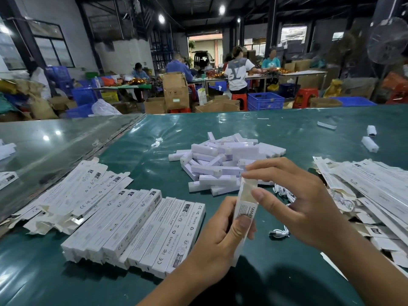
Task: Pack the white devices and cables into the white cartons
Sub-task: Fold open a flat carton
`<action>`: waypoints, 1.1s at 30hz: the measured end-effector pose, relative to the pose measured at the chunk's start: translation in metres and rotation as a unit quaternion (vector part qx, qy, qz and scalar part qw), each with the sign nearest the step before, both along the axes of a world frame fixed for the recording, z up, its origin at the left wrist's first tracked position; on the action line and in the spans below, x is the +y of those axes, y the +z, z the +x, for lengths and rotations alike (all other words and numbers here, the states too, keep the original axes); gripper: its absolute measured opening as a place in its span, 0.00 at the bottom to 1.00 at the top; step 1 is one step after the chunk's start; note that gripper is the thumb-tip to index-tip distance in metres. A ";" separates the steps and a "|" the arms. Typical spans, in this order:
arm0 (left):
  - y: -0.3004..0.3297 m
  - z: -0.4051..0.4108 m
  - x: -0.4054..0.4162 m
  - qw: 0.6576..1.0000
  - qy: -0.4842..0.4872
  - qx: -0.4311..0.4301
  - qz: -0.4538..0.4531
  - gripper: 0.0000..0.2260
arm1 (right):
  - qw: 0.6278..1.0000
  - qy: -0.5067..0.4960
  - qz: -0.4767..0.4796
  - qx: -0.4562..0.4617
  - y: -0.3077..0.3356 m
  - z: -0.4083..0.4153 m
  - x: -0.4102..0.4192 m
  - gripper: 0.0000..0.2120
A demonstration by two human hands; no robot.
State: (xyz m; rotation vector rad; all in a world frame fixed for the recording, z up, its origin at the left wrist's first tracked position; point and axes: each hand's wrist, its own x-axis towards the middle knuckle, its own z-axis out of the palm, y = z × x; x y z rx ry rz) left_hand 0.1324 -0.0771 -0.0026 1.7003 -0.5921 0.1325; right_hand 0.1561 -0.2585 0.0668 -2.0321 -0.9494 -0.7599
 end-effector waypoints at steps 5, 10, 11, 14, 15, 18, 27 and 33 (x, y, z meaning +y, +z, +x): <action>-0.001 0.001 0.002 1.000 0.012 0.013 -0.008 0.17 | 0.991 0.029 0.071 0.111 0.005 0.004 -0.006 0.14; -0.002 0.002 0.004 0.999 0.041 0.019 -0.005 0.19 | 0.967 -0.088 -0.112 0.212 0.010 0.023 -0.047 0.04; 0.000 0.002 0.004 0.999 0.050 0.015 -0.007 0.20 | 0.932 -0.101 -0.219 0.272 0.006 0.025 -0.052 0.04; 0.005 0.002 0.007 0.998 0.063 0.001 -0.018 0.18 | 0.813 -0.139 -0.415 0.384 -0.014 0.028 -0.055 0.15; 0.006 0.002 0.008 0.998 0.064 0.002 -0.026 0.19 | 0.799 -0.157 -0.433 0.386 -0.019 0.030 -0.054 0.19; 0.007 0.001 0.008 0.998 0.061 -0.003 -0.034 0.17 | 0.796 -0.202 -0.431 0.373 -0.032 0.036 -0.045 0.26; 0.004 0.002 0.009 0.998 0.060 0.004 -0.027 0.18 | 0.842 -0.223 -0.345 0.349 -0.047 0.044 -0.035 0.15; 0.008 0.001 0.008 0.997 0.059 -0.001 -0.040 0.15 | 0.913 -0.031 -0.075 0.399 -0.035 0.040 -0.030 0.09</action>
